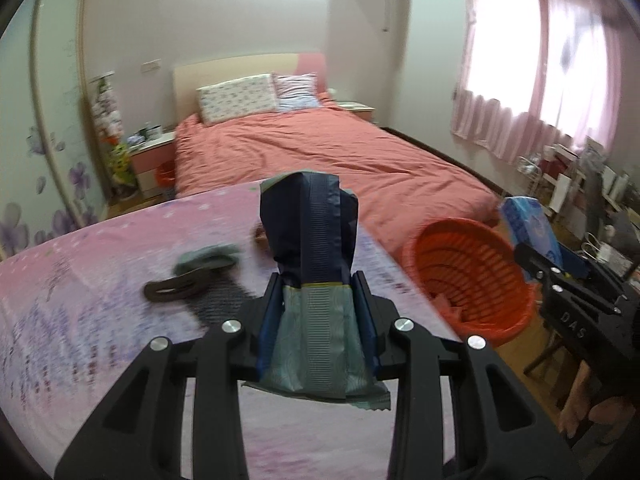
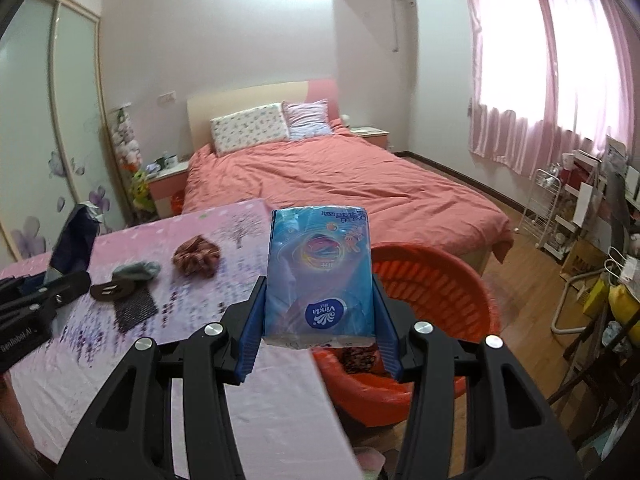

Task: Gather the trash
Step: 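Carry the tissue pack and blue-and-mint packet over the orange basket, then open both tools to drop both packs into the basket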

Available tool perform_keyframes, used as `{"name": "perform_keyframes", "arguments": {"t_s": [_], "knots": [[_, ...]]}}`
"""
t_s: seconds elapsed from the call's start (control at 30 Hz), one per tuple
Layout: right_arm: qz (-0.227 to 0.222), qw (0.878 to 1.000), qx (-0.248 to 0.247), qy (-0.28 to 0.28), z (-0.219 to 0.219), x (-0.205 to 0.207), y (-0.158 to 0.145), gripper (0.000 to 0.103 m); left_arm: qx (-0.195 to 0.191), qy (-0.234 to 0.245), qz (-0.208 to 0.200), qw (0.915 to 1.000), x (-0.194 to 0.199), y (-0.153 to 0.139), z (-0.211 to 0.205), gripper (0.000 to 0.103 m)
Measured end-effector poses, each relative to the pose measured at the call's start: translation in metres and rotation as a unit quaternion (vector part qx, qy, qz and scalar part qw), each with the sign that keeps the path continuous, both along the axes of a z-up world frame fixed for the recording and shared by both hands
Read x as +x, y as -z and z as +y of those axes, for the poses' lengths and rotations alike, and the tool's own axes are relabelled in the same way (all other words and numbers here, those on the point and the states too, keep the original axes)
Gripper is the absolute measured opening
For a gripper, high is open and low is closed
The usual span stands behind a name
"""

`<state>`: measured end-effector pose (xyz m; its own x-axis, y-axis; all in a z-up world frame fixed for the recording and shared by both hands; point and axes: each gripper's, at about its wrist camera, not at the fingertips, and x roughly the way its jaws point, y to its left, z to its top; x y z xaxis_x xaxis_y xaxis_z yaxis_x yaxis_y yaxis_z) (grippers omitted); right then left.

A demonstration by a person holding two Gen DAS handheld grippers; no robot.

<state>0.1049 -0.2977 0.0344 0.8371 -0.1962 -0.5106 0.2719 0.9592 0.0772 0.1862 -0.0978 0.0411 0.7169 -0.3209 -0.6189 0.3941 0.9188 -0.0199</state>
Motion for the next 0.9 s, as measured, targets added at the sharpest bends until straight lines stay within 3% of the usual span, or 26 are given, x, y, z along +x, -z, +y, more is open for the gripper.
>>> {"name": "perform_keyframes", "arguments": {"t_s": [0.33, 0.7, 0.8, 0.9], "knots": [[-0.01, 0.998, 0.06, 0.031, -0.067, 0.004, 0.014, 0.049, -0.011, 0.081, 0.008, 0.9966, 0.004, 0.008, -0.101, 0.035], [0.001, 0.992, 0.116, 0.047, -0.125, 0.022, 0.048, 0.049, 0.005, 0.13, 0.049, 0.9903, 0.034, 0.056, -0.182, 0.036], [0.004, 0.989, 0.136, 0.049, -0.136, 0.026, 0.055, 0.051, 0.01, 0.136, 0.065, 0.9885, 0.047, 0.071, -0.196, 0.042], [0.013, 0.986, 0.158, 0.046, -0.144, 0.036, 0.065, 0.054, 0.02, 0.13, 0.077, 0.9883, 0.061, 0.085, -0.204, 0.056]]}}
